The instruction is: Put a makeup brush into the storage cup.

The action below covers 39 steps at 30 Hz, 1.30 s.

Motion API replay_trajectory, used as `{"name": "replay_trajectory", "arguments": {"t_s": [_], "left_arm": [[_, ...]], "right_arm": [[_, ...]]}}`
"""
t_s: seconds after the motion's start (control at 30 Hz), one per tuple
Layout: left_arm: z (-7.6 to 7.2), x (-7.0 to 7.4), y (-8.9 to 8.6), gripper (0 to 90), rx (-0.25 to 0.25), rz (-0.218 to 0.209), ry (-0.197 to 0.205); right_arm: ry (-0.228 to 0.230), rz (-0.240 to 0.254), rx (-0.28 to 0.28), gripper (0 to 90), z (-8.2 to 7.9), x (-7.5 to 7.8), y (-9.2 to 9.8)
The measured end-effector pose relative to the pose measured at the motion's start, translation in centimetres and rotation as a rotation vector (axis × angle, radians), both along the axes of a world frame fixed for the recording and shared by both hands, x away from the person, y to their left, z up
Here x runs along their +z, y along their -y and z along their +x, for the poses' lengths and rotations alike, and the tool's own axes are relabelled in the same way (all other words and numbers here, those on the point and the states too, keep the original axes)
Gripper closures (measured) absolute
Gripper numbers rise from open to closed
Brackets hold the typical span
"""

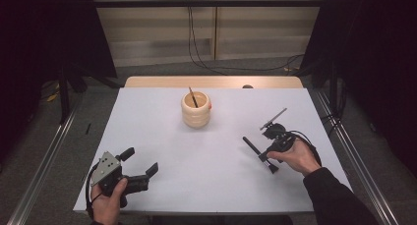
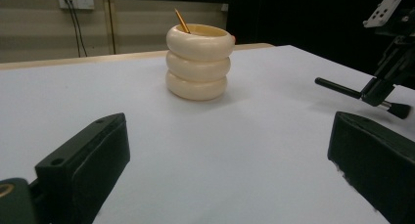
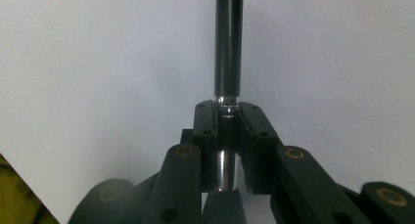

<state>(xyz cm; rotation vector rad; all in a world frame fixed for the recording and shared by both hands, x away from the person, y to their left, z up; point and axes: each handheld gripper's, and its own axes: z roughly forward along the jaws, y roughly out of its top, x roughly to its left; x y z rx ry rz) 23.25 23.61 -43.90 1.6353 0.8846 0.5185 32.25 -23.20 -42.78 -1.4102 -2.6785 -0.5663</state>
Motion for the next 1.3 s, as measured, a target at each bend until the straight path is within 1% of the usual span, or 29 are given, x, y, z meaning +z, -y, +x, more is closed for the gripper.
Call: {"name": "replay_trajectory", "arguments": {"t_s": [0.03,0.07,0.13,0.17,0.2,0.23,0.3,0.33,0.37,0.4,0.53,0.6,0.67,0.7,0.73,0.77,0.8,0.83,0.87,0.9,0.93,1.0,1.17,1.3], "left_arm": [[0.0,0.0,0.0,1.9,0.0,-0.001,0.0],[0.0,0.0,0.0,1.9,0.0,0.001,0.001],[0.1,0.0,0.0,1.9,0.001,0.003,-0.004],[0.1,0.1,0.0,1.9,0.011,0.01,-0.001],[0.1,0.1,0.1,1.9,0.006,0.006,-0.002],[0.1,0.1,0.1,1.9,0.007,0.012,0.001],[0.0,0.0,0.0,1.9,0.006,0.002,-0.002],[0.0,0.0,0.0,1.9,0.009,0.002,0.0],[0.0,0.0,-0.1,1.9,0.011,0.002,0.002],[0.1,0.0,-0.1,1.9,0.012,0.003,0.002],[0.0,0.0,0.0,1.9,0.008,0.005,0.001],[0.0,0.0,0.0,1.9,0.01,0.009,0.003],[0.0,0.0,0.0,1.9,0.006,0.005,-0.002],[0.0,0.0,0.0,1.9,0.008,0.006,-0.002],[0.0,0.0,0.0,1.9,0.008,0.005,-0.001],[0.0,0.0,-0.1,1.9,0.01,0.007,0.003],[0.0,0.0,-0.1,1.9,0.006,0.013,0.003],[0.0,0.0,-0.1,1.9,0.009,0.007,0.002],[0.0,0.0,-0.1,1.9,0.009,0.007,0.002],[0.0,0.0,-0.1,1.9,0.009,0.009,0.003],[0.0,0.0,-0.1,1.9,0.005,0.012,0.004],[0.0,0.0,-0.1,1.9,0.009,0.011,0.004],[0.0,0.0,-0.1,1.9,0.014,0.006,0.002],[0.0,0.0,-0.2,1.9,0.016,0.009,0.003]], "right_arm": [[0.01,0.006,-0.013,78.8,-0.2,0.1,0.0],[0.03,0.014,-0.012,78.8,-0.3,0.2,0.2],[0.044,0.027,-0.008,78.8,-0.6,0.3,0.3],[0.061,0.042,-0.01,78.8,-0.7,0.4,0.5],[0.074,0.044,-0.006,78.8,-0.9,0.5,0.6],[0.082,0.059,-0.016,78.9,-1.0,0.5,0.6],[0.093,0.082,-0.025,78.8,-1.3,0.7,0.7],[0.11,0.087,-0.022,78.8,-1.4,0.7,0.8],[0.111,0.102,-0.017,78.8,-1.5,0.7,0.9],[0.126,0.11,-0.028,78.8,-1.7,0.8,1.0],[0.146,0.164,-0.056,78.8,-2.1,0.8,1.3],[0.173,0.189,-0.071,78.8,-2.2,0.8,1.5],[0.211,0.215,-0.072,78.8,-2.3,0.8,1.7],[0.226,0.229,-0.063,78.8,-2.3,0.8,1.8],[0.245,0.234,-0.066,78.8,-2.5,1.0,1.8],[0.252,0.238,-0.066,78.8,-2.6,1.2,1.8],[0.27,0.251,-0.06,78.8,-2.7,1.3,1.8],[0.287,0.265,-0.063,78.8,-2.7,1.4,1.9],[0.299,0.27,-0.062,78.8,-2.8,1.5,2.0],[0.311,0.281,-0.058,78.8,-2.8,1.5,2.2],[0.324,0.291,-0.065,78.8,-2.9,1.6,2.3],[0.35,0.31,-0.057,78.8,-3.1,1.6,2.5],[0.41,0.353,-0.06,78.8,-3.5,1.9,2.5],[0.426,0.388,-0.071,78.8,-3.7,1.9,2.6]]}}
